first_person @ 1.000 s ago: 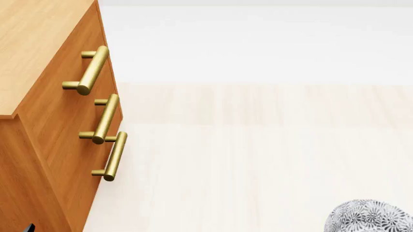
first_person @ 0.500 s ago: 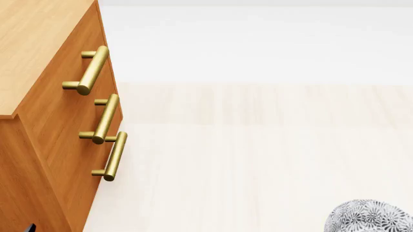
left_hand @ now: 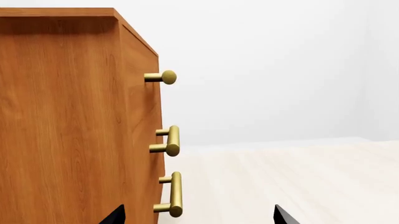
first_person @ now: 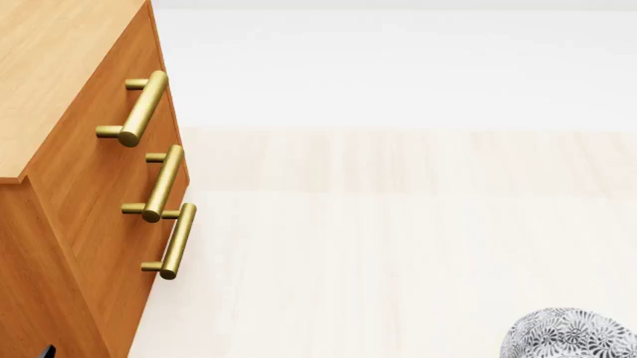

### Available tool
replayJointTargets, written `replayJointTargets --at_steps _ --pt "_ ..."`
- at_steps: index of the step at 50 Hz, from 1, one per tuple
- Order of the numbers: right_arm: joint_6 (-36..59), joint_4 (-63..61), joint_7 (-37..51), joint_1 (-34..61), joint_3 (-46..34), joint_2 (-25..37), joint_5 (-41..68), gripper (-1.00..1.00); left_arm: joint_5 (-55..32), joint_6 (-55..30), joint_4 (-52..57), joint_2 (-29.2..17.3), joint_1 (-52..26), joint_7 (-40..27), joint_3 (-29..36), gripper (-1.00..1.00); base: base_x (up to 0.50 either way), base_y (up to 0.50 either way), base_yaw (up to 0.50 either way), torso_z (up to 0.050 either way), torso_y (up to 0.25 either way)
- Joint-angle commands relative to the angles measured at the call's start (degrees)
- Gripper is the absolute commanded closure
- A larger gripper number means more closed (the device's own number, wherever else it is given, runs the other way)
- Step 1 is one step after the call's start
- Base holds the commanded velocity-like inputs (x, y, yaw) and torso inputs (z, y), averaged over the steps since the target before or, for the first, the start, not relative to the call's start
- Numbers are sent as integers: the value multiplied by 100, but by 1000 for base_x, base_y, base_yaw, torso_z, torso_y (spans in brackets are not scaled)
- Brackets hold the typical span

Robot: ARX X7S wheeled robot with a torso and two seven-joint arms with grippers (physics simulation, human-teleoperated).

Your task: Put the bowl on top of the cabinet.

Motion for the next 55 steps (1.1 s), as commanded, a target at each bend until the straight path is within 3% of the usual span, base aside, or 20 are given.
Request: replayJointTargets --at_steps 1,55 --pt "92 194 33 145 -45 24 44 -100 -6 14 7 -16 1 -21 10 -100 0 0 0 0 0" --pt "592 737 171 609 -347 236 140 -100 -29 22 -23 -67 -44 -84 92 -100 0 0 0 0 0"
